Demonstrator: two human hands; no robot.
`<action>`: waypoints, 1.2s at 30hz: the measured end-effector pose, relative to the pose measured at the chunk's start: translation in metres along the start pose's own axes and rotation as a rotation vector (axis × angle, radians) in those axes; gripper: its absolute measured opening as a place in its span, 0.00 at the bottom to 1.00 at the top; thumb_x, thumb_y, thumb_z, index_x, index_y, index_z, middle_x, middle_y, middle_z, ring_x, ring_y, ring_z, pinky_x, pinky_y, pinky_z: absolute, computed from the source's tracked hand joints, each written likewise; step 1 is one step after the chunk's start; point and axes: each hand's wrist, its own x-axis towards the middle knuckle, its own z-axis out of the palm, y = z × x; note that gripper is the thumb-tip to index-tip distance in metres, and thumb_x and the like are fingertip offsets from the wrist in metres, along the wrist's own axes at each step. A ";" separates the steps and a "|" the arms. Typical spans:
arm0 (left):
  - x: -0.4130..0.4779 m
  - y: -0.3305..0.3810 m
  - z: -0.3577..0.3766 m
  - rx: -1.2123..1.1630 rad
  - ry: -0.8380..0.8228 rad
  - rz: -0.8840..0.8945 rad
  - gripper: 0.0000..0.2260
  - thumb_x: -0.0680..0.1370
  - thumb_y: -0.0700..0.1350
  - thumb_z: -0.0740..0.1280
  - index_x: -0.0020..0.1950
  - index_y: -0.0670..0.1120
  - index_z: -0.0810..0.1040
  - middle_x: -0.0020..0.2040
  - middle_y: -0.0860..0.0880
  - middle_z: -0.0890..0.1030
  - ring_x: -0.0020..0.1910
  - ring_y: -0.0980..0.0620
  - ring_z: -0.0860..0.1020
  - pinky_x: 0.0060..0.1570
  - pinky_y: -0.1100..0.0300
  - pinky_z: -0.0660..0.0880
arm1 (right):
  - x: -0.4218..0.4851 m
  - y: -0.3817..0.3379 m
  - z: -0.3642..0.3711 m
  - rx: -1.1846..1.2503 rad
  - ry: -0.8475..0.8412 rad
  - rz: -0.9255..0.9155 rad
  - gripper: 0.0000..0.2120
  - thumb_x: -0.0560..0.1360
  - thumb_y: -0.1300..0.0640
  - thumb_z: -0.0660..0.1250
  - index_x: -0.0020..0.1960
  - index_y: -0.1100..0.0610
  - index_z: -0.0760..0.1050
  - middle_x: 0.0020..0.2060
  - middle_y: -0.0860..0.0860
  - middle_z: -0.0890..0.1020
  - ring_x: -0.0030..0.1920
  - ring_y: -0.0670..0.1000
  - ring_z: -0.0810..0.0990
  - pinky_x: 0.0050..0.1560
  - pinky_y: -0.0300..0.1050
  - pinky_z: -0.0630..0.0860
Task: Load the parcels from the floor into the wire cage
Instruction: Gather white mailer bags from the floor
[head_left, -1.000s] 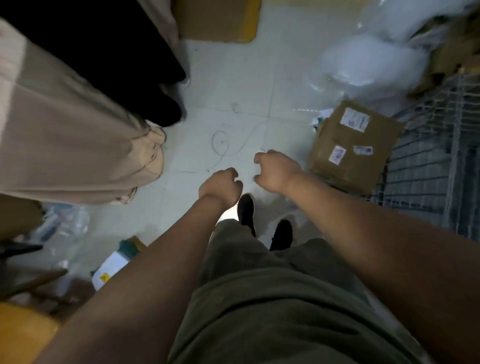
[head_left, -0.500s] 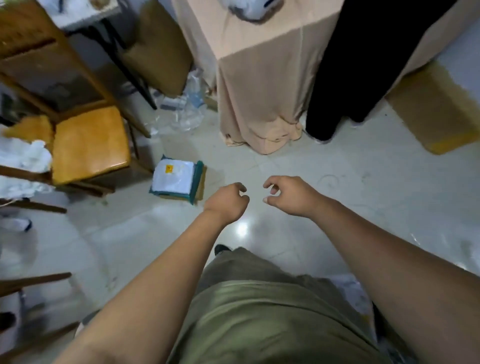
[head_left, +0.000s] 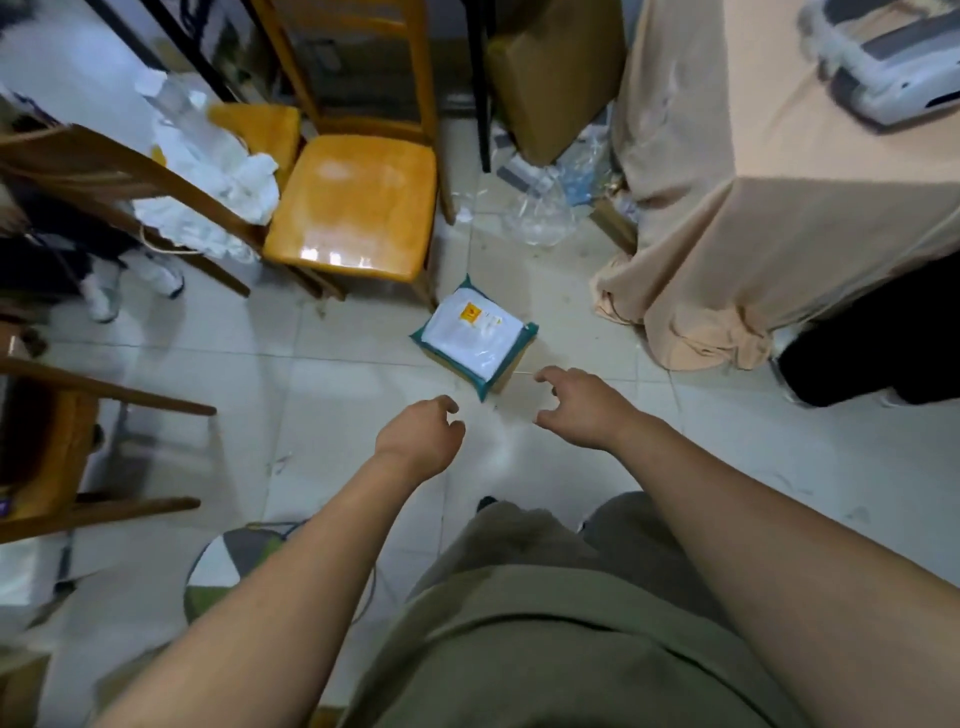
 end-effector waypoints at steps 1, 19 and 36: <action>0.008 -0.001 -0.004 -0.013 0.000 -0.020 0.18 0.83 0.54 0.60 0.72 0.54 0.73 0.67 0.49 0.80 0.60 0.47 0.80 0.60 0.51 0.78 | 0.013 -0.002 -0.004 -0.011 -0.011 -0.011 0.31 0.76 0.48 0.70 0.77 0.49 0.66 0.67 0.57 0.74 0.66 0.58 0.76 0.64 0.51 0.75; 0.212 0.024 -0.037 -0.189 -0.056 -0.198 0.20 0.84 0.51 0.59 0.76 0.52 0.71 0.67 0.46 0.78 0.63 0.44 0.78 0.59 0.52 0.76 | 0.284 0.013 -0.040 -0.169 -0.326 -0.068 0.26 0.78 0.52 0.67 0.74 0.55 0.70 0.69 0.59 0.75 0.67 0.61 0.75 0.66 0.52 0.73; 0.557 -0.108 0.183 -0.275 -0.153 -0.146 0.38 0.79 0.54 0.64 0.84 0.60 0.47 0.69 0.37 0.73 0.62 0.35 0.76 0.62 0.43 0.75 | 0.623 0.092 0.149 -0.353 -0.197 -0.047 0.47 0.74 0.46 0.72 0.84 0.48 0.48 0.80 0.59 0.54 0.77 0.65 0.58 0.75 0.59 0.62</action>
